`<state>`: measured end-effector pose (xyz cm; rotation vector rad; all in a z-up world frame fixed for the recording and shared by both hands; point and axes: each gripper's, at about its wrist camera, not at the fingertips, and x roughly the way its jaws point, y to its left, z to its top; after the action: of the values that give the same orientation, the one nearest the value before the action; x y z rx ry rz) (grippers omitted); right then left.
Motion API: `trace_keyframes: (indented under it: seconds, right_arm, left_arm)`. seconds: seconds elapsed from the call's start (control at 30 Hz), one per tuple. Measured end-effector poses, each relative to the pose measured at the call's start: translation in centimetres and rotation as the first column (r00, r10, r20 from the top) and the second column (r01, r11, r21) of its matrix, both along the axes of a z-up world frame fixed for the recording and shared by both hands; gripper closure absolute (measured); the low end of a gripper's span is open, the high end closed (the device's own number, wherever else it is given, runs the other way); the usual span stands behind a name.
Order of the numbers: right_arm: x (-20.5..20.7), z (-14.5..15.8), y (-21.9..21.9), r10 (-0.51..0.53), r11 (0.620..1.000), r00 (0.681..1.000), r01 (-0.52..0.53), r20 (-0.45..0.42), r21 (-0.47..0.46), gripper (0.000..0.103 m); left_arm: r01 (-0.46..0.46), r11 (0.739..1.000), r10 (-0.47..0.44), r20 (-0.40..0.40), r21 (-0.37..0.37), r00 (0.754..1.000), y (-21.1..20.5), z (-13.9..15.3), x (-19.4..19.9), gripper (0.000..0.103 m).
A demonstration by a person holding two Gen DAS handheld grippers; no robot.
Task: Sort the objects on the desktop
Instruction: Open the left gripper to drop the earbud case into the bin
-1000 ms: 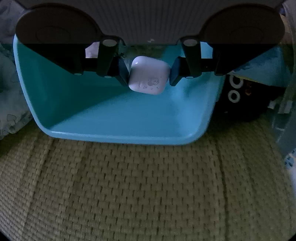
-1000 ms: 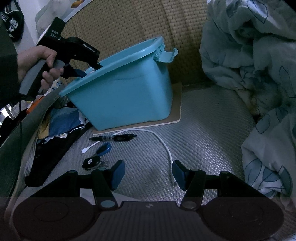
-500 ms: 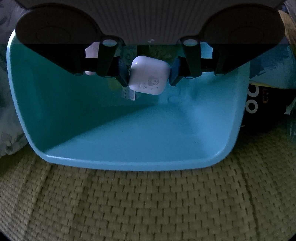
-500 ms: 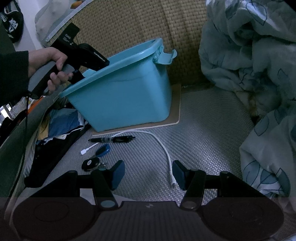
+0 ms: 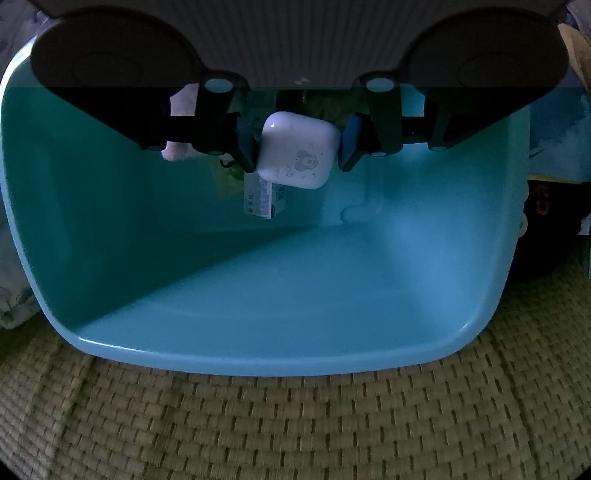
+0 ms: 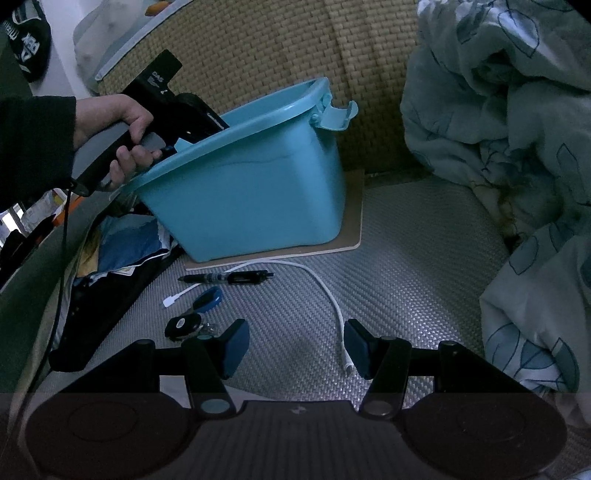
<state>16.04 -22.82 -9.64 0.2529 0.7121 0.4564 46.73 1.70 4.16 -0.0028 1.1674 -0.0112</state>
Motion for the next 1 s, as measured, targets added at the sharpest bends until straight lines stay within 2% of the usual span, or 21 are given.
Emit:
trace_keyframes:
  seconds: [0.47,1.0]
  right_arm:
    - [0.1,0.3,0.4,0.013,1.000,1.000,-0.013,0.006,-0.009,0.042]
    - [0.0,0.2,0.1,-0.002,1.000,1.000,0.002,0.009,0.002,0.042]
  left_arm:
    - [0.004,1.000,-0.003,-0.037,0.016,0.999,-0.2,-0.2,0.3,0.050]
    - [0.040,0.998,-0.037,-0.053,0.056,0.998,-0.8,2.7,-0.5,0.047]
